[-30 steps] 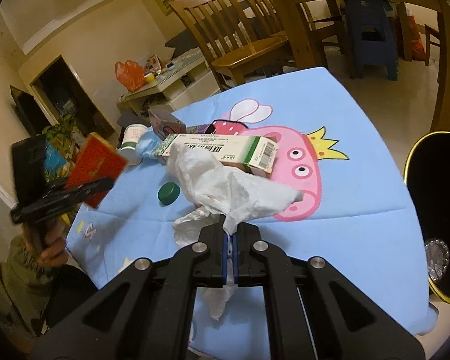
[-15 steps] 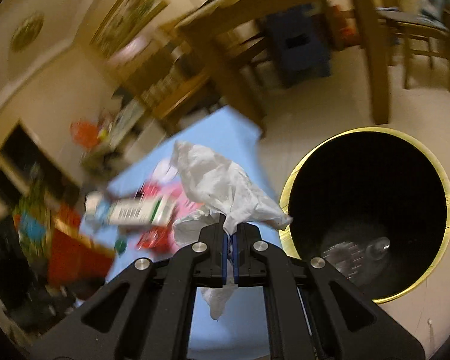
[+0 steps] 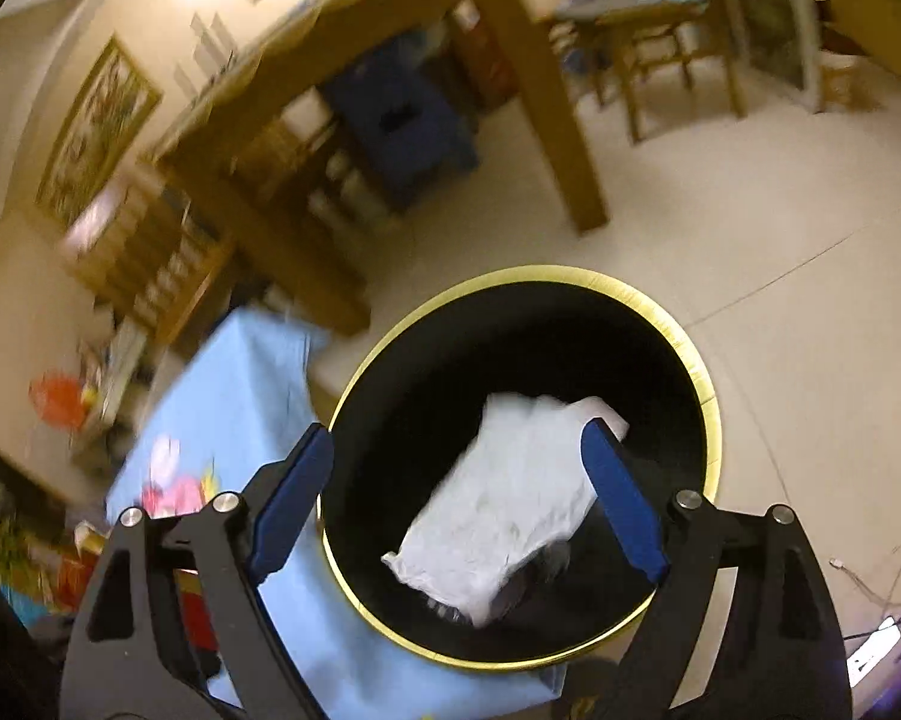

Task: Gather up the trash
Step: 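Drop the tissue into the bin with the right tool while the left tool drops the cigarette box, then grasp the red snack wrapper with the right tool while the left tool grasps the green bottle cap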

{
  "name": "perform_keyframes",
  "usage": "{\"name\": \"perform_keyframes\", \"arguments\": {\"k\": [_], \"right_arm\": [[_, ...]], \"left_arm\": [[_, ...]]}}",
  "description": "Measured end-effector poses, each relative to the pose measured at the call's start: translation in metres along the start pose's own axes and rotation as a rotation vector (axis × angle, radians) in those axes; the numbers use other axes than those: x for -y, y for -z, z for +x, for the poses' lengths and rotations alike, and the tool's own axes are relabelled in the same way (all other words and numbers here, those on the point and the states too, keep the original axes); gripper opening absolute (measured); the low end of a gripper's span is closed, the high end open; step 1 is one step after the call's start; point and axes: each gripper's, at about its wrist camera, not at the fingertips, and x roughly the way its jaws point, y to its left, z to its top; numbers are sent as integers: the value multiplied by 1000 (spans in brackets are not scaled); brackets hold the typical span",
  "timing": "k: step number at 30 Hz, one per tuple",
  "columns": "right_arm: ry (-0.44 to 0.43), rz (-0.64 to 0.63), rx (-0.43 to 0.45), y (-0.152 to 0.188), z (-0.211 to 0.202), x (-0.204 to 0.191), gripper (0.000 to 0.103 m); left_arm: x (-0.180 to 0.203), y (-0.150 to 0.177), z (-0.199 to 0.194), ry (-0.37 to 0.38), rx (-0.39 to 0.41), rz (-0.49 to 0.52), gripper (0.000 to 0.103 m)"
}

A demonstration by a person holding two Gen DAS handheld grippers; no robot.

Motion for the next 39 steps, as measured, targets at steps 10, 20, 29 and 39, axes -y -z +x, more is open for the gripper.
{"name": "perform_keyframes", "arguments": {"k": [10, 20, 29, 39], "right_arm": [[23, 205, 236, -17, -58, 68, 93], [48, 197, 262, -19, -65, 72, 94], [-9, 13, 151, -14, -38, 25, 95], [-364, -584, -200, 81, 11, -161, 95]], "left_arm": [[24, -33, 43, -47, -37, 47, 14], [32, -42, 46, -136, -7, 68, 60], [17, 33, -13, -146, 27, -49, 73], [-47, 171, -96, -296, 34, -259, 81]]}}
